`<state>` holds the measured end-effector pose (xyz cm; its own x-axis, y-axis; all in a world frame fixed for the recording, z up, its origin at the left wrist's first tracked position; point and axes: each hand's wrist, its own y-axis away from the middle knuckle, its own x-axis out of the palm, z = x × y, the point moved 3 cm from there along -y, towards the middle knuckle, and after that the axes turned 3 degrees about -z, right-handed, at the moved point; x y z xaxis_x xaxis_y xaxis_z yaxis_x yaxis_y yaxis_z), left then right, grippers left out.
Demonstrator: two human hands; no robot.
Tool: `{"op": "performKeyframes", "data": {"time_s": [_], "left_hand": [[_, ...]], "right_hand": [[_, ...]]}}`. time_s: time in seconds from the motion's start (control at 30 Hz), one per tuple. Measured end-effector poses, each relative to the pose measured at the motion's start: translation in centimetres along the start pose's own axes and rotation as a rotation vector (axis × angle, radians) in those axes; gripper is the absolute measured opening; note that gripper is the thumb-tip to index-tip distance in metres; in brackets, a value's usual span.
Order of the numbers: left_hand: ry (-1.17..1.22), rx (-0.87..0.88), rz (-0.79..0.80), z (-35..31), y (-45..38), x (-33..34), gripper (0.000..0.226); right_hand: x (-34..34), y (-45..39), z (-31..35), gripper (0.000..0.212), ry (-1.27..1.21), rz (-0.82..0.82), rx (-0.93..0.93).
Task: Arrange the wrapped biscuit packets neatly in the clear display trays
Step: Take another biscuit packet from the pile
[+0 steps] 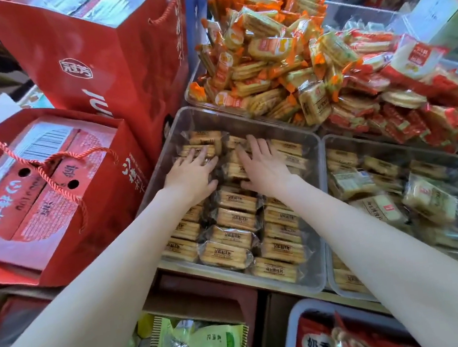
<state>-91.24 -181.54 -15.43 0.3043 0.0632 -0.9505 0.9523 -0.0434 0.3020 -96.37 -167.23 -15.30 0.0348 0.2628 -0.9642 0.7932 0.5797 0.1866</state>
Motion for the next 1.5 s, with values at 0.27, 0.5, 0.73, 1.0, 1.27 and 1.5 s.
{"op": "performKeyframes", "data": {"time_s": [0.27,0.5,0.73,1.0,1.27,1.5], "left_hand": [[0.006,0.005,-0.004,0.2,-0.1,0.2,0.058],[0.006,0.017,-0.007,0.2,-0.2,0.4,0.058],[0.008,0.028,-0.009,0.3,-0.3,0.4,0.058],[0.022,0.032,0.009,0.3,0.0,0.3,0.057],[0.195,0.063,0.045,0.7,1.1,-0.4,0.054],[0.319,0.068,-0.064,-1.0,4.5,-0.6,0.051]], "right_hand": [[-0.1,0.8,0.3,0.059,-0.082,-0.14,-0.052],[0.0,-0.4,-0.3,0.053,-0.08,0.04,-0.108],[0.5,-1.2,-0.2,0.067,-0.121,0.212,-0.125],[-0.2,-1.5,0.1,0.055,-0.265,0.272,-0.034],[-1.8,2.0,1.3,0.034,-0.434,0.129,-0.109],[-0.6,4.9,2.3,0.033,-0.426,-0.045,-0.084]]}}
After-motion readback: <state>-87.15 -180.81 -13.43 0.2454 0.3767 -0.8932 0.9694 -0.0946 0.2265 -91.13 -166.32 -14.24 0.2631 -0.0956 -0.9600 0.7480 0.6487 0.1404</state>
